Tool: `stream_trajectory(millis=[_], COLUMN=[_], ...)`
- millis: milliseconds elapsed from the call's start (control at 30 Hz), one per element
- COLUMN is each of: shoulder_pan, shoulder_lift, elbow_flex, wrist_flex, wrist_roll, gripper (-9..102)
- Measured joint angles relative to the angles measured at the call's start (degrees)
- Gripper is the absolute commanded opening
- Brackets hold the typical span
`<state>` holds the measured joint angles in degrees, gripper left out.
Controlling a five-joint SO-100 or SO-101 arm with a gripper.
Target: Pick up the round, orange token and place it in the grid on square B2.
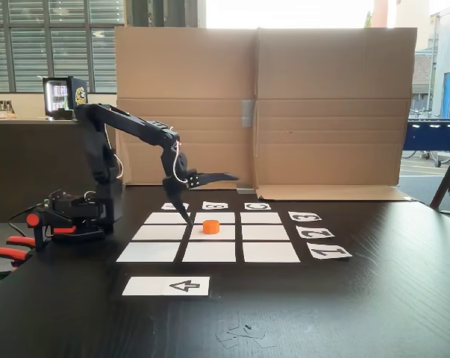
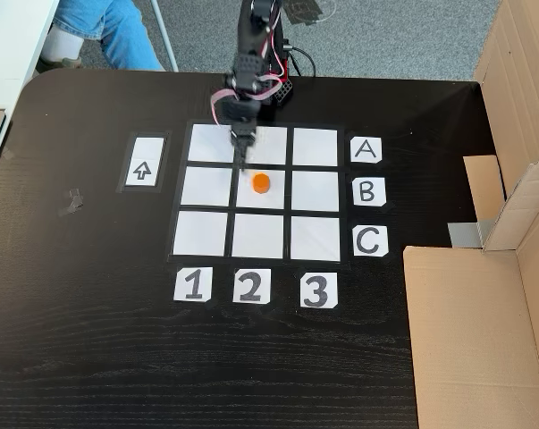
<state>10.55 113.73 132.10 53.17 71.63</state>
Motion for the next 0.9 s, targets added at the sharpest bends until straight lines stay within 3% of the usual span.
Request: stream_trajectory(millis=[267,333,500,733,900], shoulder_pan=[21.6,28.5,46.1,73.5,83.1], shoulder_lift=[34.5,44.2,65.0,74.0,76.2], elbow_flex=[19.6,24.3,30.9,35.7,41.4], wrist_flex=[-12.4,-13.9,-14.2,-11.8,-9.1], wrist_roll=[3.1,4.3,7.4,9.8,8.4], gripper=[68,56,-1,-1,-1])
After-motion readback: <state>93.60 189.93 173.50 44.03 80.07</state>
